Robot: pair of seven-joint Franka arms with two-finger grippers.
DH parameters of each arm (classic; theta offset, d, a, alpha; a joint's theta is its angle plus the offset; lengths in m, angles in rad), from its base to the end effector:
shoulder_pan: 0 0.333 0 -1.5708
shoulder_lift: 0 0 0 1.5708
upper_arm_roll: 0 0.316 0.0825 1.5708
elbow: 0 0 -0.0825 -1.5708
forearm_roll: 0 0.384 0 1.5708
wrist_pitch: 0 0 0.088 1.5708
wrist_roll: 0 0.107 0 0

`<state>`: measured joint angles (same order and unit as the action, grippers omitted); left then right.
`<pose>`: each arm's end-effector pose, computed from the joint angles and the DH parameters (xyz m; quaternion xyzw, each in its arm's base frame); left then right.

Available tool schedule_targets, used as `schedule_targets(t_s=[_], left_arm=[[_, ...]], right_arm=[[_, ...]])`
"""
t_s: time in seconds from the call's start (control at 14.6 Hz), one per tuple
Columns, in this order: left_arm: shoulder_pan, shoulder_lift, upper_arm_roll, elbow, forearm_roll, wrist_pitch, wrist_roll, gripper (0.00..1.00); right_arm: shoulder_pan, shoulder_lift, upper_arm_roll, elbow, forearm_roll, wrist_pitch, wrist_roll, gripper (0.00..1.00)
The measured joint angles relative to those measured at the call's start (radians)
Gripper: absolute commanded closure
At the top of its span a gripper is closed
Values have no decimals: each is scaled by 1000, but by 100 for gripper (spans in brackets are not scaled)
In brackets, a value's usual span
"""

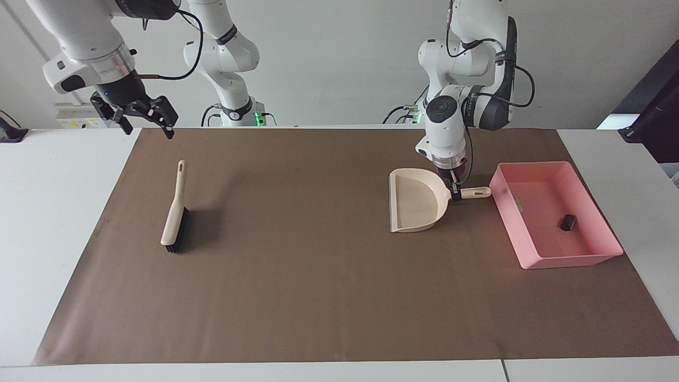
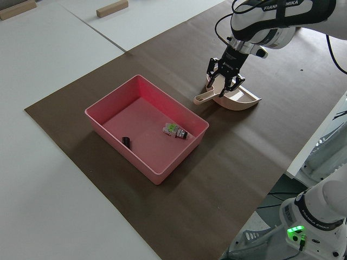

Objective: Clean e-waste and dump in bin

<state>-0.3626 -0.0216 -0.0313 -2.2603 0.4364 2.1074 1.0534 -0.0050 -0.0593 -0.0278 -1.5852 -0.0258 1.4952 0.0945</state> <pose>0.4732 -0.1752 0.3635 -0.6488 0.7369 0.1185 0.1483 0.5278 -0.0207 0.6434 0.9977 -0.0643 -0.0150 0.0125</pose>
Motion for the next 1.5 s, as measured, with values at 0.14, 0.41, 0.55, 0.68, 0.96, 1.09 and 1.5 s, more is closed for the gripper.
schedule_targets(t_s=[0.14, 0.41, 0.55, 0.68, 0.96, 1.09, 1.5], left_arm=[[6, -26, 6, 29, 0, -66, -39, 3], [117, -115, 16, 41, -44, -224, -167, 2], [211, -139, 21, 40, -117, -246, -276, 2], [286, -147, 26, 45, -148, -246, -412, 2], [331, -148, 26, 114, -220, -246, -660, 2], [344, -149, 26, 180, -260, -261, -753, 2], [359, -108, 26, 468, -392, -456, -894, 2]], right_arm=[[0, 2, 4, 5, 0, 0, 0, 0], [0, 33, 4, 66, 0, -30, 4, 0], [0, 43, 4, 69, 0, -30, 9, 0], [0, 47, 4, 69, 0, -30, 10, 0], [-1, 47, 3, 69, 0, -30, 10, 0], [-1, 47, 3, 69, 0, -30, 10, 0], [-2, 47, -2, 69, 0, -30, 11, 0]])
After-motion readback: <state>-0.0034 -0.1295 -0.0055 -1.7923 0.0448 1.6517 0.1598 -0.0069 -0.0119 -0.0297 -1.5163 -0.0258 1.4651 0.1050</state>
